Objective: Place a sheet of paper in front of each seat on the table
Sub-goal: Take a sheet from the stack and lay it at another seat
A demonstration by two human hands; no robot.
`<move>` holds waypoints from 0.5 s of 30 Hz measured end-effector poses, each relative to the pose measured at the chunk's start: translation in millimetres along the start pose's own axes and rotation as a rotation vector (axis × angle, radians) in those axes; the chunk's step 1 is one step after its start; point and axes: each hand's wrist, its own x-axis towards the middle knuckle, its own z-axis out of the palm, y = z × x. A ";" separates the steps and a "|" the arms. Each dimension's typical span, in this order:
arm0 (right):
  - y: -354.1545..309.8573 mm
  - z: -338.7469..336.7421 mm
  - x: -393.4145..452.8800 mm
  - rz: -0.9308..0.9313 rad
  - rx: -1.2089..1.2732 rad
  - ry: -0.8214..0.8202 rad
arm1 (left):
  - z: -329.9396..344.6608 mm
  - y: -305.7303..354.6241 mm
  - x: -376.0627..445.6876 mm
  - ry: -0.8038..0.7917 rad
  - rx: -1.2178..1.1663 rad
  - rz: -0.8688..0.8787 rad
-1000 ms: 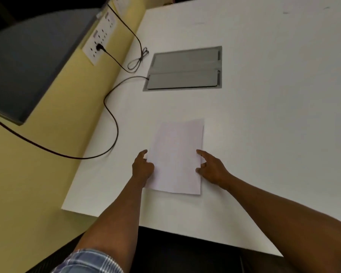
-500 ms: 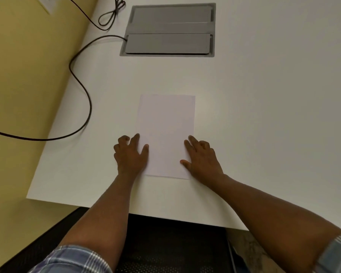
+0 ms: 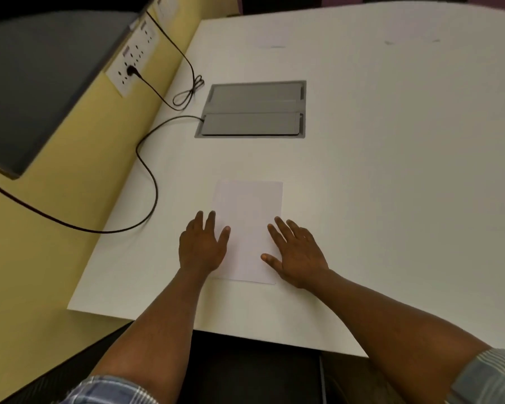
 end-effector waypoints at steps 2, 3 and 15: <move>2.3 -15.8 -7.2 -0.018 -0.026 0.038 | -14.2 9.8 -8.3 0.005 0.009 0.026; 3.8 -23.7 -11.2 -0.025 -0.032 0.053 | -22.1 14.9 -12.8 0.013 0.013 0.034; 9.2 -131.5 -55.0 -0.217 -0.103 0.238 | -122.8 85.3 -97.7 0.250 0.060 0.002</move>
